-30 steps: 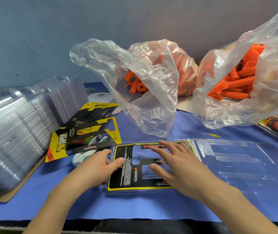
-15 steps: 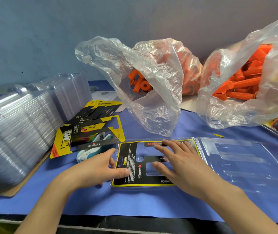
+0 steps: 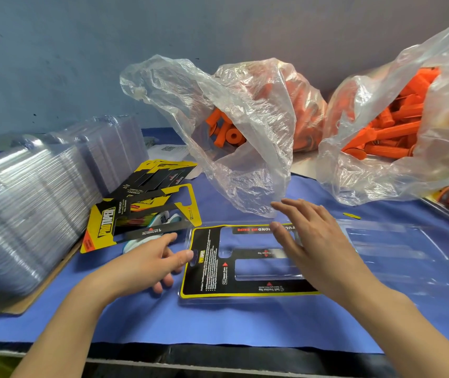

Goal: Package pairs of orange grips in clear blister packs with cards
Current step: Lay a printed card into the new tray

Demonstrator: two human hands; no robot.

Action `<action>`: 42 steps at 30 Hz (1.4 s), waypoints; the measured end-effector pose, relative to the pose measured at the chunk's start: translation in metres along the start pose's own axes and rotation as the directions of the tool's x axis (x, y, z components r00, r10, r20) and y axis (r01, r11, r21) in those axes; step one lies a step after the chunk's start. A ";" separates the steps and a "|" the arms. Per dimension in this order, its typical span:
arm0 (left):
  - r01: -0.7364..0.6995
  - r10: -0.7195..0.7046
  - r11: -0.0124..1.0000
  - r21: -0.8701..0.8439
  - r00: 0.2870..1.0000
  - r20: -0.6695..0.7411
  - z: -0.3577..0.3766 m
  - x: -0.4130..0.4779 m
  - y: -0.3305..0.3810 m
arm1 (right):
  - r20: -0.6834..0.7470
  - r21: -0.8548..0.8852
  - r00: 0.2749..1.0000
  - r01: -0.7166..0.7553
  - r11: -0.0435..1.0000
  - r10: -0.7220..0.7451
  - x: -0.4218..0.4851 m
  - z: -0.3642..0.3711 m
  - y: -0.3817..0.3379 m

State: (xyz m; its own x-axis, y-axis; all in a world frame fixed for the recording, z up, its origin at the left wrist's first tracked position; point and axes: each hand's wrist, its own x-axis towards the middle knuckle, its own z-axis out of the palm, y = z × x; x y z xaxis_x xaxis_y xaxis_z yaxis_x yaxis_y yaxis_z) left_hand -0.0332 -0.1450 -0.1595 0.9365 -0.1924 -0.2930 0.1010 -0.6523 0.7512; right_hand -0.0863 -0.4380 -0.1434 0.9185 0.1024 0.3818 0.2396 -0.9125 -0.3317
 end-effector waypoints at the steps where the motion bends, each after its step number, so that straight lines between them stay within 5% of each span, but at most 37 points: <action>1: 0.000 0.000 1.000 -0.007 1.000 -0.007 0.000 0.000 0.000 | -0.029 0.016 1.000 -0.011 1.000 0.011 0.000 -0.001 0.001; 8: -0.094 0.110 0.990 0.102 0.979 -0.174 -0.003 -0.004 0.010 | -0.206 0.164 0.969 -0.104 0.981 0.138 0.004 -0.012 0.015; 14: -0.338 0.445 0.879 0.335 0.834 -0.326 0.008 -0.009 0.031 | -0.216 0.208 0.954 -0.164 0.964 0.209 0.004 -0.013 0.028; 20: -0.441 0.571 0.790 0.425 0.781 -0.252 0.024 -0.007 0.038 | -0.209 0.183 0.949 -0.200 0.963 0.237 0.006 -0.013 0.040; 27: -0.520 0.635 0.712 0.472 0.764 -0.115 0.047 -0.010 0.052 | -0.030 0.105 0.972 -0.228 0.968 0.232 0.000 -0.016 0.058; 37: -0.805 0.828 0.348 0.481 0.504 0.245 0.121 -0.018 0.092 | 0.049 0.026 0.989 -0.144 0.989 0.143 -0.007 -0.006 0.062; 42: -0.816 0.832 0.298 0.495 0.477 0.283 0.133 -0.017 0.095 | 0.087 -0.036 0.983 -0.159 0.987 0.162 -0.005 -0.002 0.064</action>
State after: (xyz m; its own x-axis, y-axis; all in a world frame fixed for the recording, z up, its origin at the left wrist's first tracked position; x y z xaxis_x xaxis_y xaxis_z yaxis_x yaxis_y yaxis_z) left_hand -0.0842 -0.3013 -0.1624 0.4353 -0.8422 0.3181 -0.9002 -0.4009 0.1702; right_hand -0.0763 -0.4977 -0.1654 0.9690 -0.0127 0.2467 0.0786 -0.9309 -0.3568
